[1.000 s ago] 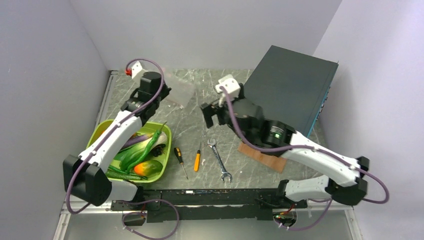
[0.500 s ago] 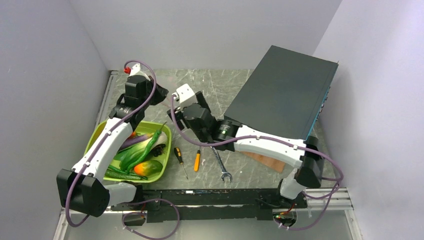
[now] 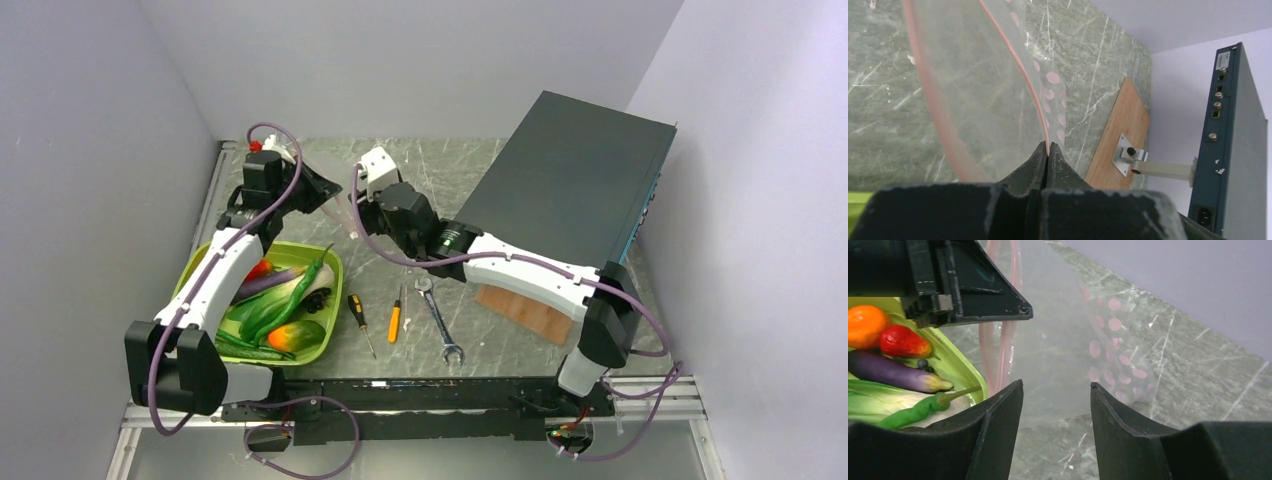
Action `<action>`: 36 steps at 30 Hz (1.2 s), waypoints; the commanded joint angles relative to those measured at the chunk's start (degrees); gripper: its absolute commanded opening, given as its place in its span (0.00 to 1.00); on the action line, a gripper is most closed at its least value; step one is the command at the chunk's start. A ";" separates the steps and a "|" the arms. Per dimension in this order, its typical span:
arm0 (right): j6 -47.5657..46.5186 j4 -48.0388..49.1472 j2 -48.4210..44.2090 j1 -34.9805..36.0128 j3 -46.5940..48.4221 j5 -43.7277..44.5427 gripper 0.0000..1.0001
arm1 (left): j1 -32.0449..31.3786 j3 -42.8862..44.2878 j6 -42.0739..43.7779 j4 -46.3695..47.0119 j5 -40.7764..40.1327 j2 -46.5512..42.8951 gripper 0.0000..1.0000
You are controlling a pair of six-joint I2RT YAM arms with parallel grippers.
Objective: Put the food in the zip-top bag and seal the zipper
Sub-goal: Open the zipper of the food storage bag.
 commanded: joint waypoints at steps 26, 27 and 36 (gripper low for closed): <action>-5.86 4.64 7.60 0.66 6.79 -1.29 0.62 | 3.54 3.13 -2.87 1.30 11.67 2.06 0.00; -6.24 4.71 7.85 0.62 6.97 -1.09 0.62 | 3.52 3.31 -2.66 0.94 11.51 2.05 0.00; -8.79 3.64 10.42 1.15 9.08 2.25 0.62 | 3.54 4.47 -2.43 0.67 14.46 2.83 0.00</action>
